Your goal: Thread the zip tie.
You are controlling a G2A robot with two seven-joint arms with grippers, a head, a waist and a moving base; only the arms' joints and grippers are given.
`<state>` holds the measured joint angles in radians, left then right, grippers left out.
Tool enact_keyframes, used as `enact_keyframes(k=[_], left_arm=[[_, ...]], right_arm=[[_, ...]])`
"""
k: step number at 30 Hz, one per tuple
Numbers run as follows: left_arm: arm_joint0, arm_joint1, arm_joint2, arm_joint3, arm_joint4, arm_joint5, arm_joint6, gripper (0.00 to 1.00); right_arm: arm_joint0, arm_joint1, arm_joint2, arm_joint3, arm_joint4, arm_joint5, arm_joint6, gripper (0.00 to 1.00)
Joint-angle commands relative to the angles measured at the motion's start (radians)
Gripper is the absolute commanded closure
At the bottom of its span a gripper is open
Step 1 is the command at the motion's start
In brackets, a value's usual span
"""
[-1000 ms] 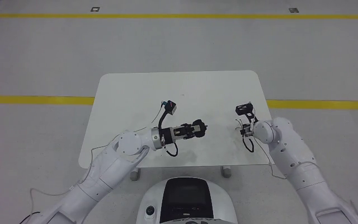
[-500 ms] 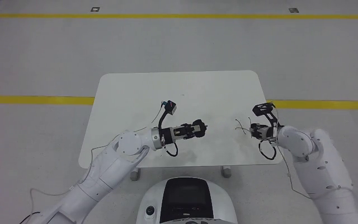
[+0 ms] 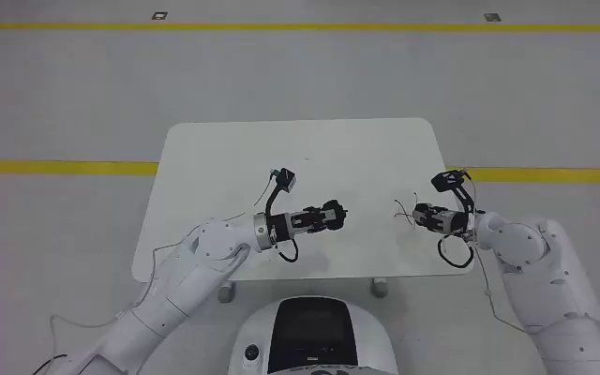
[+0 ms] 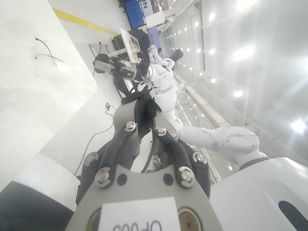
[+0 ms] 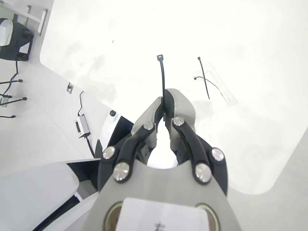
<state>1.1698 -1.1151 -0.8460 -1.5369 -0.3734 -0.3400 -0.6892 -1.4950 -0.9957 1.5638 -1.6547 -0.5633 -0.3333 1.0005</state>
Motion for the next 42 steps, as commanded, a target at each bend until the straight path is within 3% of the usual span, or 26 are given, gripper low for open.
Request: enact_keyframes(k=[1, 5, 9, 14, 20, 25, 37, 42], left_arm=[[0.000, 0.000, 0.000, 0.000, 0.000, 0.000, 0.000, 1.00], [0.000, 0.000, 0.000, 0.000, 0.000, 0.000, 0.000, 1.00], [0.000, 0.000, 0.000, 0.000, 0.000, 0.000, 0.000, 1.00], [0.000, 0.000, 0.000, 0.000, 0.000, 0.000, 0.000, 1.00], [0.000, 0.000, 0.000, 0.000, 0.000, 0.000, 0.000, 1.00], [0.000, 0.000, 0.000, 0.000, 0.000, 0.000, 0.000, 1.00], [0.000, 0.000, 0.000, 0.000, 0.000, 0.000, 0.000, 1.00], [0.000, 0.000, 0.000, 0.000, 0.000, 0.000, 0.000, 1.00]], right_arm=[[0.005, 0.002, -0.021, -0.015, 0.037, -0.007, -0.040, 1.00], [0.047, 0.031, -0.064, -0.062, 0.134, -0.007, -0.048, 1.00], [0.112, 0.082, -0.129, -0.113, 0.203, -0.007, -0.050, 1.00], [0.220, 0.149, -0.221, -0.096, 0.332, -0.007, -0.032, 1.00], [0.332, 0.193, -0.325, -0.061, 0.460, -0.007, -0.019, 1.00], [0.395, 0.211, -0.414, -0.054, 0.469, -0.007, 0.007, 1.00], [0.395, 0.211, -0.414, -0.054, 0.469, -0.007, 0.007, 1.00], [0.354, 0.213, -0.405, -0.136, 0.462, -0.007, -0.082, 1.00]])
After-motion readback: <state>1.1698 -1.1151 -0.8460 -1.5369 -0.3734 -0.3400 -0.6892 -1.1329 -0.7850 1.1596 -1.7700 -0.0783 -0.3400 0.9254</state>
